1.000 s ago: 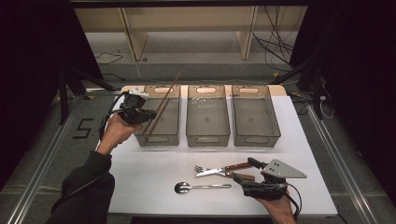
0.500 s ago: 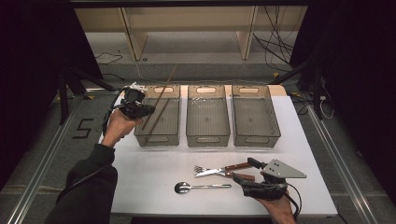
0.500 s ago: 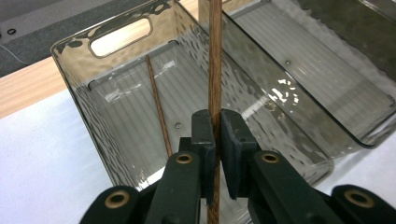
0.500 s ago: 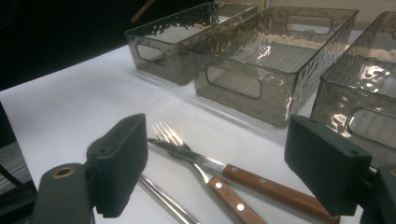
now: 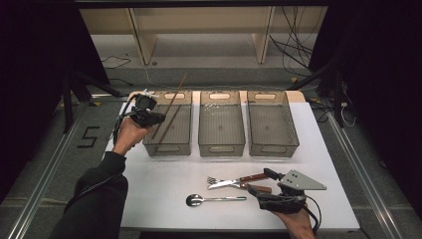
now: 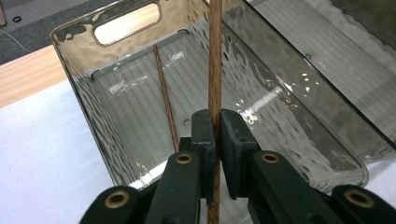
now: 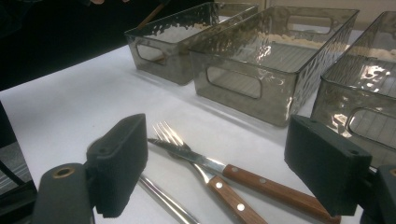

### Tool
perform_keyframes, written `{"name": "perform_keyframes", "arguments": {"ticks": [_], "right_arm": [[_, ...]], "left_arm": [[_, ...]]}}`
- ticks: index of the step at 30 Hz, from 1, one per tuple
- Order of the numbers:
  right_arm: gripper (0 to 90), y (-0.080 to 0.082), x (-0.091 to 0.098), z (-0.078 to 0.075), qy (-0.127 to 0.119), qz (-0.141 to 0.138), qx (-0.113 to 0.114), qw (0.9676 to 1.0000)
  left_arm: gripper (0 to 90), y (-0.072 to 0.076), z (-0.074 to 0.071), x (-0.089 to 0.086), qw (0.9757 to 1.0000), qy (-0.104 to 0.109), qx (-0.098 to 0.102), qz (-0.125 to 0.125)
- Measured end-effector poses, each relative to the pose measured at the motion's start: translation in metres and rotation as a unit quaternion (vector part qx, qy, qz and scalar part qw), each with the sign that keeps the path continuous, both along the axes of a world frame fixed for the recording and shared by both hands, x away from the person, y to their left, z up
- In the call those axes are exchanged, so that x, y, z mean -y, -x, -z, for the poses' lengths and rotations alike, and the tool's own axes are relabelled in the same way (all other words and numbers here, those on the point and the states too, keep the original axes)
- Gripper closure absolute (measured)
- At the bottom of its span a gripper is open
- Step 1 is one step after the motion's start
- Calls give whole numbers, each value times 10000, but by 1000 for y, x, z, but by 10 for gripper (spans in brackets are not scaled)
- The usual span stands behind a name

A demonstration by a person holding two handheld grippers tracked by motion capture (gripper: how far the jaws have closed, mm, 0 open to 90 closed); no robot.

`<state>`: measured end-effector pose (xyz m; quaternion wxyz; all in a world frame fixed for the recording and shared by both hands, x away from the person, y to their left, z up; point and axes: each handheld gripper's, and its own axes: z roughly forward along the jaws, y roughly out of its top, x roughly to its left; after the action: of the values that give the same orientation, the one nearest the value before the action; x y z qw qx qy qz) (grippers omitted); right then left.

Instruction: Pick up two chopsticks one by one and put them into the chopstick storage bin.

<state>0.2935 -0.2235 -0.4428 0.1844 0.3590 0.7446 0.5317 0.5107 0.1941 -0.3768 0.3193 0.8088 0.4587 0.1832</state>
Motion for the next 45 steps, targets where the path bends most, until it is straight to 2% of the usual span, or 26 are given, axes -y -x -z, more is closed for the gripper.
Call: {"name": "perform_keyframes", "arguments": {"ticks": [18,30,33,35,37,40,41,42,45], "right_arm": [[222,0,0,0,5,-10,-4,10000],[222,0,0,0,-6,1,3,10000],[222,0,0,0,-7,3,3,10000],[222,0,0,0,-9,1,2,10000],[222,0,0,0,-8,2,3,10000],[222,0,0,0,-3,2,4,10000],[222,0,0,0,1,-1,5,10000],[222,0,0,0,1,-1,5,10000],[222,0,0,0,17,-9,3,10000]], "left_arm": [[835,-3,19,-5,9996,-5,-207,-173],[818,-5,28,-3,9986,-57,-433,-293],[762,-4,27,-3,9985,-57,-414,-365],[751,-2,23,-3,9987,19,-350,-371],[636,1,18,-3,9989,82,-299,-362],[583,7,12,-3,9991,145,-251,-295],[511,10,10,-3,9990,214,-253,-304],[511,12,9,-2,9988,270,-236,-329],[429,21,6,-4,9975,588,-318,-242]]}}
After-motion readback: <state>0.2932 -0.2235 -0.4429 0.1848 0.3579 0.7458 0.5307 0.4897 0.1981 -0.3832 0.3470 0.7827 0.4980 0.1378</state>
